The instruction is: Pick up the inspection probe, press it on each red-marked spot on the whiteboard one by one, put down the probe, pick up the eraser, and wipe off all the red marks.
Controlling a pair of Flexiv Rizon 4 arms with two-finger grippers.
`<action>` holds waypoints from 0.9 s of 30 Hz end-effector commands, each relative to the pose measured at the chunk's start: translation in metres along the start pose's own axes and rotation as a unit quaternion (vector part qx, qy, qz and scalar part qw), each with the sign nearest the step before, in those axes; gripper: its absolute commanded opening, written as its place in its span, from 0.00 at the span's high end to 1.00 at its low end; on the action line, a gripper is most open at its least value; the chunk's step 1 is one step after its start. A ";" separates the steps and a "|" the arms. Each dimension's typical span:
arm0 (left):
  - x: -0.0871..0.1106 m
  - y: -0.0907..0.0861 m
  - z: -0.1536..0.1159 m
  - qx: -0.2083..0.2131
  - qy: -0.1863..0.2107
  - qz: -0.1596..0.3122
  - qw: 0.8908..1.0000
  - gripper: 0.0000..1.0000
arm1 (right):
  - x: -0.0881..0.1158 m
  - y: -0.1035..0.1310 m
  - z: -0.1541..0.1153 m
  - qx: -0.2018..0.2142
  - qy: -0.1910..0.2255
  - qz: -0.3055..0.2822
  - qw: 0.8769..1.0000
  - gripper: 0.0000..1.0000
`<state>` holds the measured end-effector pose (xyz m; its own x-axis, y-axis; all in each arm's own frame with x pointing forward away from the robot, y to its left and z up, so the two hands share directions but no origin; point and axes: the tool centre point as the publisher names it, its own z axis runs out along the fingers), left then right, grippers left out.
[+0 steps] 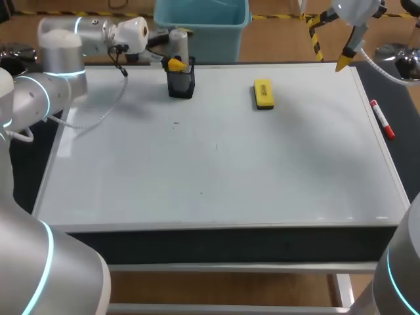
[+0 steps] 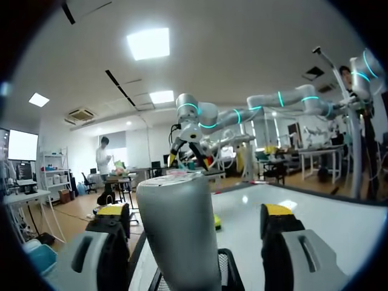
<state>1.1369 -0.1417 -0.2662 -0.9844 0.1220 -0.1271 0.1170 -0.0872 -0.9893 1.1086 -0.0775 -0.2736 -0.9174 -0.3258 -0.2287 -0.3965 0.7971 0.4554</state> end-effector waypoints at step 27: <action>0.018 -0.039 -0.080 -0.272 -0.095 0.043 0.957 0.00 | -0.001 0.000 -0.001 0.001 0.003 -0.001 1.000 0.00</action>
<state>1.1576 -0.0696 -0.2455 -0.9723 0.1584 -0.1717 0.2025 0.2045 -0.9577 1.1086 -0.0775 -0.2737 -0.9174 -0.3257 -0.2287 -0.3966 0.7971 0.4554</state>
